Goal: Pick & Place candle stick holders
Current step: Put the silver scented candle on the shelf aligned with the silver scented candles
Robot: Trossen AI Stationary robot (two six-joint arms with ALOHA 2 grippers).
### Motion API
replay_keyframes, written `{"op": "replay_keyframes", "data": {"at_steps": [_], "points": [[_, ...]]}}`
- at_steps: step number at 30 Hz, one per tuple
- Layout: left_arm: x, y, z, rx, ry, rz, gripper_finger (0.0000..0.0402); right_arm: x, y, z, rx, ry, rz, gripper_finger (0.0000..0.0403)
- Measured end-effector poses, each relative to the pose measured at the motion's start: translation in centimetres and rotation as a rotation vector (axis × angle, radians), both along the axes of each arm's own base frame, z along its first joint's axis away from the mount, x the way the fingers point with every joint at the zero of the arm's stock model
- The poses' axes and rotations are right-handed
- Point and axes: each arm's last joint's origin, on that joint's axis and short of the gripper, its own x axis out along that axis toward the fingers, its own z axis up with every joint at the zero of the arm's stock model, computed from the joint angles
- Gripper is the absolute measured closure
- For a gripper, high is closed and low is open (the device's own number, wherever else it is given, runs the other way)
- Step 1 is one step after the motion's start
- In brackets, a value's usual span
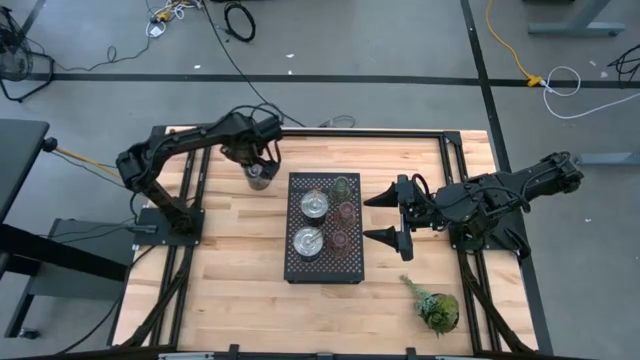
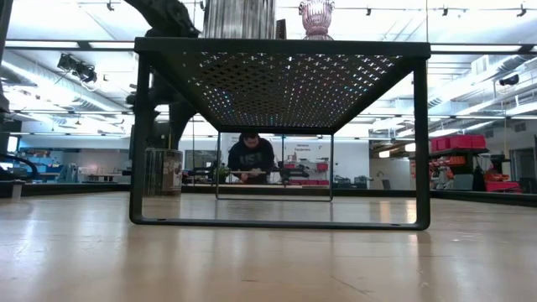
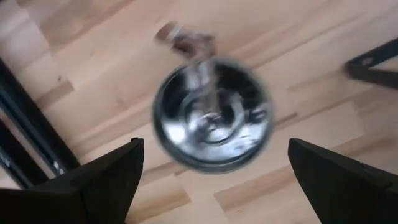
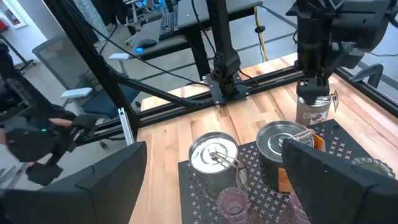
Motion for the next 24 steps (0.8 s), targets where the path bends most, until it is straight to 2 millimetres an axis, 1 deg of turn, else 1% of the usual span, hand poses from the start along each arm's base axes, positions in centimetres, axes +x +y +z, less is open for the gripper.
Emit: {"op": "replay_keyframes", "data": {"at_steps": [4, 8, 12, 16, 24], "points": [[-1.0, 0.7, -1.0, -0.058, 0.004, 0.033, 0.0003, 0.0, 0.0, 0.0, 0.000, 0.000, 0.000, 0.0034], [-1.5, 1.1, -1.6, -0.102, -0.024, 0.034, 0.0003, 0.0, 0.0, 0.0, 0.000, 0.000, 0.000, 0.0034], [-1.1, 1.4, -1.7, -0.119, -0.088, -0.008, 0.0003, 0.0, 0.0, 0.0, 0.000, 0.000, 0.000, 0.0034], [-0.8, 1.6, -1.7, -0.096, -0.114, -0.013, 0.0003, 0.0, 0.0, 0.0, 0.000, 0.000, 0.000, 0.0034], [-0.7, 2.1, -2.7, -0.096, -0.060, -0.008, 0.0003, 0.0, 0.0, 0.0, 0.000, 0.000, 0.000, 0.0034]]}}
